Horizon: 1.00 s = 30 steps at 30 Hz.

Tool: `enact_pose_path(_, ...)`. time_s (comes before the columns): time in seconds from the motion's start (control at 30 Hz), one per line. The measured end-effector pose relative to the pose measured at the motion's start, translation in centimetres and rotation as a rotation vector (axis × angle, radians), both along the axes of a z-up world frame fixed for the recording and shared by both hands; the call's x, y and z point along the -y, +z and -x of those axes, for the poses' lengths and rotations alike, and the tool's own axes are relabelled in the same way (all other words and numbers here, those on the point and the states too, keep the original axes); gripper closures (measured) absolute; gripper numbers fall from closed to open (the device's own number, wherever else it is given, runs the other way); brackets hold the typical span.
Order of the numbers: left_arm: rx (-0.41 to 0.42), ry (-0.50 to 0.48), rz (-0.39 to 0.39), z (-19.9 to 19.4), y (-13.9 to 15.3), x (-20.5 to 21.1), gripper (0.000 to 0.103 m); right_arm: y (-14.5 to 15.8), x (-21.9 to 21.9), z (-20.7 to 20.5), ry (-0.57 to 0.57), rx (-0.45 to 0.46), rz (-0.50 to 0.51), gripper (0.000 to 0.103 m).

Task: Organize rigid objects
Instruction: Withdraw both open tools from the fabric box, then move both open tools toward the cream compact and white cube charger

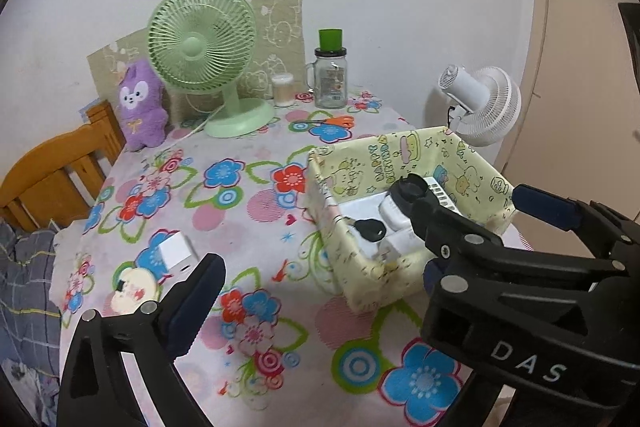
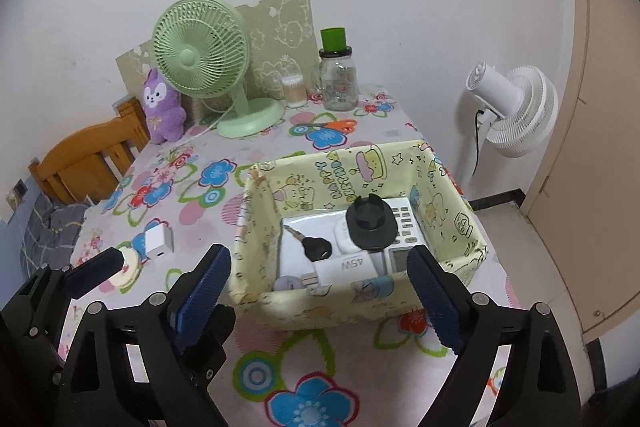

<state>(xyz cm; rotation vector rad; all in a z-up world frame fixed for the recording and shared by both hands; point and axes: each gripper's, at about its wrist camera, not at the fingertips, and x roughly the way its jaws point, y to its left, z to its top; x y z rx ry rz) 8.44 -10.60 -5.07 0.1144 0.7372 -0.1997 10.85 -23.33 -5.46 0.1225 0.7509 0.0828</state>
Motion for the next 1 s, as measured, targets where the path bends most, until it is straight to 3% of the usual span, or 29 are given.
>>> enact_pose_path(0.63, 0.01, 0.079, 0.012, 4.2, 0.2, -6.2, 0.0, 1.6, -6.7, 3.6, 0.101, 0.071, 0.031, 0.006)
enact_pose_path(1.0, 0.003, 0.169, 0.023, 4.5, -0.2, -10.3, 0.0, 1.2, -10.6, 3.8, 0.173, 0.068, 0.055, 0.005)
